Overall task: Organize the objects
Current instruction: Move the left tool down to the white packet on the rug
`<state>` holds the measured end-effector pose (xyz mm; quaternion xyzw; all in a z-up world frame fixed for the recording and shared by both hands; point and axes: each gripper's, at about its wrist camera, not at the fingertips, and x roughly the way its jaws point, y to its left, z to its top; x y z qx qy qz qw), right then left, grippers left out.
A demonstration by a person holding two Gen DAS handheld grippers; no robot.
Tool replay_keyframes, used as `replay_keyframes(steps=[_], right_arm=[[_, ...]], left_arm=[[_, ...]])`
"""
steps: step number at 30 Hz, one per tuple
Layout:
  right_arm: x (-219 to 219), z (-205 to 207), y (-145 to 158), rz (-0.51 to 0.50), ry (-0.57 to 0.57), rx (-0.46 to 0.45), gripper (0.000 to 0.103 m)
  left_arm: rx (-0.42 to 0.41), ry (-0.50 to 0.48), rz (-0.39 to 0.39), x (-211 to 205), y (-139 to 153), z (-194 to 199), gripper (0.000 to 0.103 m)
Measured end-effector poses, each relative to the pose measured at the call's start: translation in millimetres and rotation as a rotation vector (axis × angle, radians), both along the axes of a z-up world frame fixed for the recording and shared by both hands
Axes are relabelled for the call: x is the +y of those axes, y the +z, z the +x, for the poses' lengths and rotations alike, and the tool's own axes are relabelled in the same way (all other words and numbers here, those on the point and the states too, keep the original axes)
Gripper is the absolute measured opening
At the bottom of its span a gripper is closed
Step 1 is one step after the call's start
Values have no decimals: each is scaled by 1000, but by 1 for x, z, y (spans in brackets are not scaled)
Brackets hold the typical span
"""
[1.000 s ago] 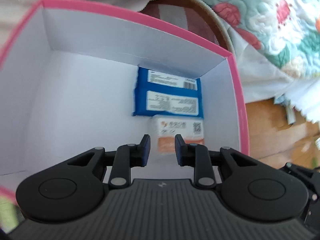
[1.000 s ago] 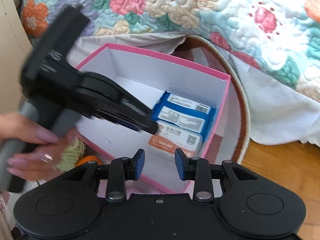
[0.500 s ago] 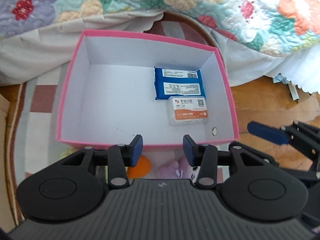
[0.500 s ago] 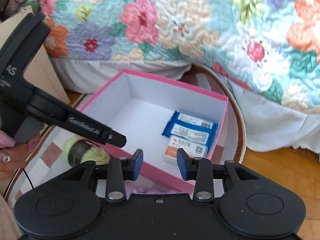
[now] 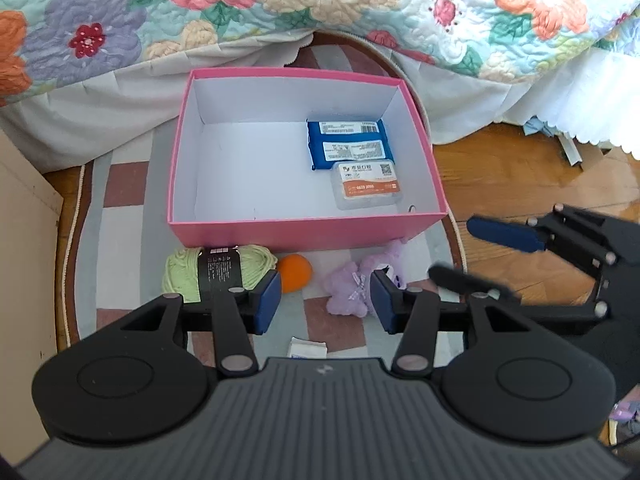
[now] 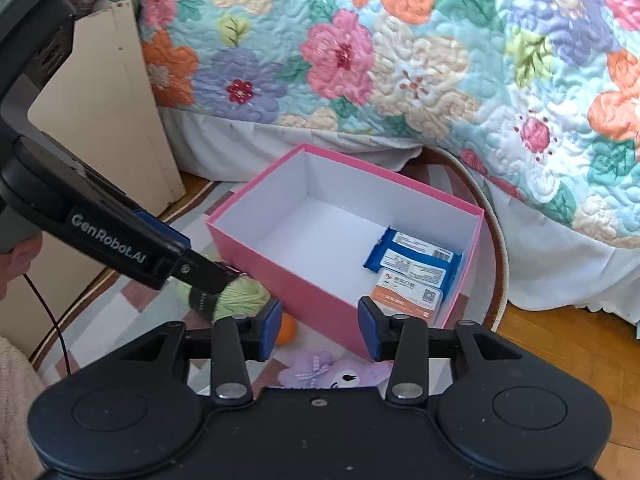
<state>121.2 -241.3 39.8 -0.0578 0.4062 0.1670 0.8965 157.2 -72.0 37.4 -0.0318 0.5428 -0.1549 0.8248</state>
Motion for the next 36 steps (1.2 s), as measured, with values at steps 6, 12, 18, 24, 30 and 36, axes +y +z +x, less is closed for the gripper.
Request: replay_keyframes(steps=[6,12,18,24,30,36], right_arm=[[8,-17,5,-36,23,12,51],[8,-32,20,-22,24,0,61],[4,-46,32,-54,26,-24,65],[3,-53,35,-70,26,-4,71],[8,-59,34,-87,63,20,78],[18,-62,30,-128,109,38,88]], left_arm=[[-7,-5,-2,-1,10,-17,49],[-37,-15,39,-1,19,-36,52],[-55,-22,46,6,27,-53,57],[-61,-27,16,18,33,-68,60],[-58,-8,14,27,31,-77,63],[-33,-1,-13,28,20,-81,66]])
